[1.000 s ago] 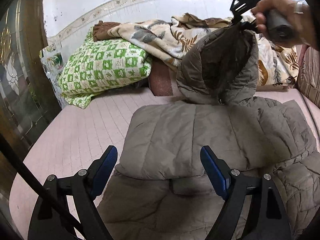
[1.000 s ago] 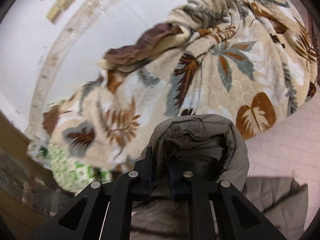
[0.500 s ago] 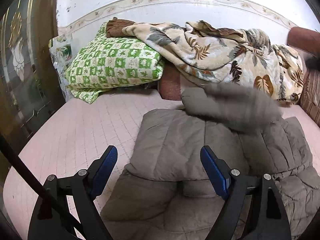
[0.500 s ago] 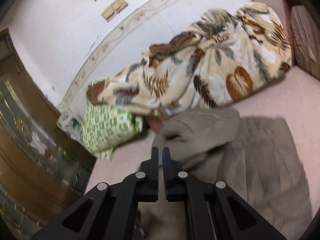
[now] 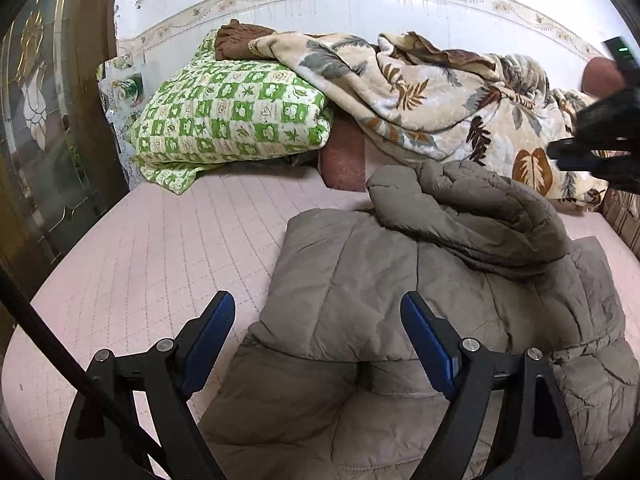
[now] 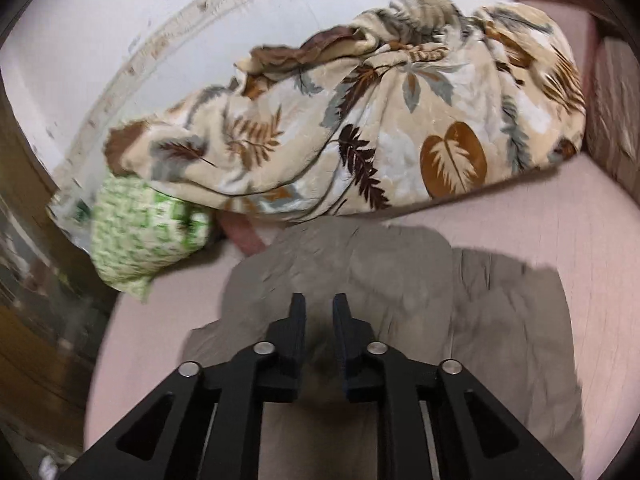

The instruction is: Fold large clothes

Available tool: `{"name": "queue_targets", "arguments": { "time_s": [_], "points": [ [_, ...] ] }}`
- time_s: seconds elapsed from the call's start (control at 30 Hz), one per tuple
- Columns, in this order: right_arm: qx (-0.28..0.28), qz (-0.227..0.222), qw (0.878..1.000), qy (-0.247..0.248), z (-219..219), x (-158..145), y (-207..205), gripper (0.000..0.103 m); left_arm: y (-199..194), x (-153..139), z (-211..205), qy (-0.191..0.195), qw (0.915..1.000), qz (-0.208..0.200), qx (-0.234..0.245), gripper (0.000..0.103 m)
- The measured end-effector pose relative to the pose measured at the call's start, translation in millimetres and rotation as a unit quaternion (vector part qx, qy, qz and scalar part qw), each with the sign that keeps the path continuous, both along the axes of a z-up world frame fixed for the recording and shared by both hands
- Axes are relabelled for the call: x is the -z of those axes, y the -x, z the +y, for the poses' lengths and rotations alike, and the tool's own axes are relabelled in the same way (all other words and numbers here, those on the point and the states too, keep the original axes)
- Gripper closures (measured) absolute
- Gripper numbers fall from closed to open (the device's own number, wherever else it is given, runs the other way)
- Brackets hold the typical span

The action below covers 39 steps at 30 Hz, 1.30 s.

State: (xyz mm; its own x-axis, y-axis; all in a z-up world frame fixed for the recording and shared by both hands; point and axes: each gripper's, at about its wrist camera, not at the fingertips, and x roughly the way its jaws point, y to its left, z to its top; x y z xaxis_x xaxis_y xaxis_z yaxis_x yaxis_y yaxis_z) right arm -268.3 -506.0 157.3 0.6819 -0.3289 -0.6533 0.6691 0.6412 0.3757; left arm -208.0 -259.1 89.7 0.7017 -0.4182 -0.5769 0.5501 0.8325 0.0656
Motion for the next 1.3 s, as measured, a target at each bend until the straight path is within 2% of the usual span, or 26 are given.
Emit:
{"name": "queue_targets", "arguments": {
  "time_s": [0.07, 0.17, 0.23, 0.4, 0.5, 0.57, 0.6, 0.63, 0.73, 0.83, 0.9, 1.0, 1.07, 1.13, 1.23, 1.3],
  "points": [
    [0.001, 0.017, 1.000, -0.002, -14.2, 16.4, -17.5, 0.082, -1.6, 2.7, -3.1, -0.009, 1.0000, 0.001, 0.000, 0.019],
    [-0.008, 0.057, 0.998, -0.017, -22.0, 55.8, -37.9, 0.082, -6.3, 7.2, -5.9, -0.019, 0.9998, 0.007, -0.003, 0.019],
    [-0.012, 0.080, 0.996, -0.031, -14.8, 84.8, -42.0, 0.082, -9.6, 9.3, -5.6, -0.021, 0.9997, 0.014, -0.005, 0.019],
    [-0.022, 0.096, 0.995, -0.033, 11.5, 126.8, -33.1, 0.082, -15.3, 11.4, -2.3, -0.016, 0.9994, 0.029, -0.013, 0.019],
    [-0.017, 0.105, 0.994, -0.036, 7.5, 114.7, -32.1, 0.082, -14.1, 9.5, 0.7, -0.014, 0.9995, 0.026, -0.013, 0.019],
    [-0.014, 0.074, 0.997, -0.010, 15.5, 88.3, -27.7, 0.081, -14.1, 8.4, 1.8, -0.013, 0.9995, 0.025, -0.015, 0.019],
    [-0.024, 0.065, 0.998, 0.009, 23.4, 76.5, -29.9, 0.079, -15.0, 8.4, 2.2, -0.011, 0.9995, 0.026, -0.017, 0.019],
    [-0.036, 0.067, 0.997, 0.023, 31.0, 69.6, -35.8, 0.072, -15.7, 8.9, 2.4, -0.011, 0.9994, 0.028, -0.017, 0.019],
    [-0.069, 0.069, 0.995, 0.021, 47.2, 76.5, -53.0, 0.069, -16.8, 11.2, 1.7, -0.016, 0.9992, 0.031, -0.018, 0.019],
    [-0.092, 0.117, 0.989, 0.011, 62.1, 114.8, -70.8, 0.068, -17.5, 10.8, 2.2, -0.016, 0.9992, 0.032, -0.015, 0.019],
    [-0.095, 0.125, 0.988, 0.015, 65.5, 126.8, -71.9, 0.067, -18.2, 9.6, 3.4, -0.014, 0.9992, 0.034, -0.013, 0.019],
    [-0.100, 0.121, 0.988, 0.010, 62.4, 113.0, -66.8, 0.067, -19.2, 8.8, 4.6, -0.011, 0.9993, 0.035, -0.013, 0.019],
    [-0.099, 0.083, 0.992, 0.015, 63.0, 89.6, -51.7, 0.067, -19.6, 9.0, 5.1, -0.012, 0.9992, 0.036, -0.014, 0.019],
    [-0.089, 0.071, 0.993, 0.037, 60.9, 71.4, -36.5, 0.067, -20.7, 9.4, 5.1, -0.013, 0.9991, 0.037, -0.016, 0.019],
    [-0.060, 0.074, 0.994, 0.061, 51.2, 63.2, -15.7, 0.066, -21.1, 10.7, 4.9, -0.014, 0.9990, 0.040, -0.017, 0.019],
    [-0.048, 0.083, 0.994, 0.057, 43.5, 70.8, -7.0, 0.066, -19.8, 11.5, 3.6, -0.018, 0.9990, 0.037, -0.015, 0.019]
  ]
}}
